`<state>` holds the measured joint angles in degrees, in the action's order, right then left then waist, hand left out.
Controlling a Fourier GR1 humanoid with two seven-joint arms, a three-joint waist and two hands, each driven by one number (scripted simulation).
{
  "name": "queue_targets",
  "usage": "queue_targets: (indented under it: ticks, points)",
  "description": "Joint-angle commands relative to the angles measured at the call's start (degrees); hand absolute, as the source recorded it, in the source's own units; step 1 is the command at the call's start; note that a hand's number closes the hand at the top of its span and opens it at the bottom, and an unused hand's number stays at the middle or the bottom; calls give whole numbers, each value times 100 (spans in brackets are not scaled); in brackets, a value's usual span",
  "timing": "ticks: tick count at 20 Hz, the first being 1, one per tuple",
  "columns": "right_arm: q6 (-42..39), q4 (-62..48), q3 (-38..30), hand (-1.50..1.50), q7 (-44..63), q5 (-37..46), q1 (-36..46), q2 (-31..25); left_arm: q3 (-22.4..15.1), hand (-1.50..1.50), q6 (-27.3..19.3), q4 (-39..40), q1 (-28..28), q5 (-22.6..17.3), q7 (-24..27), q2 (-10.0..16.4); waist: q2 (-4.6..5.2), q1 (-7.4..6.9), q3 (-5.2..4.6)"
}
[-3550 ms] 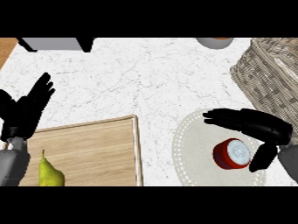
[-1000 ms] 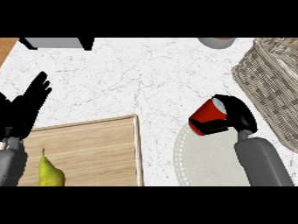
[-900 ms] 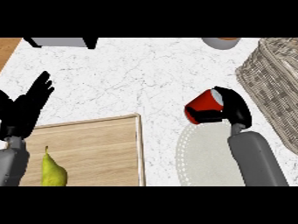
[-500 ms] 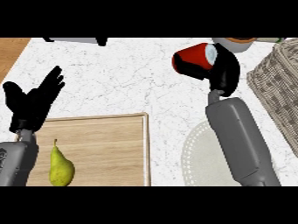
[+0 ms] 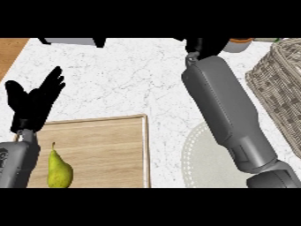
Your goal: Pick the can from the placemat and place it in the basket
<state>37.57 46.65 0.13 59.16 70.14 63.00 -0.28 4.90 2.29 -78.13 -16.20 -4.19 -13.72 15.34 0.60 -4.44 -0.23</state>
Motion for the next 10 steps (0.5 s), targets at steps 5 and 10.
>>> queue_targets:
  ticks: [5, 10]
  points:
    - [-49, -1229, -671, 150, 1111, 868, 1603, -417, 100, 0, 1, -20, 136, -21, 110, 19, 21, 153, 11]
    - [98, -1744, -943, 150, 1340, 1338, 1982, -775, 60, 0, 88, 23, 290, 55, 295, 54, 43, 138, 10]
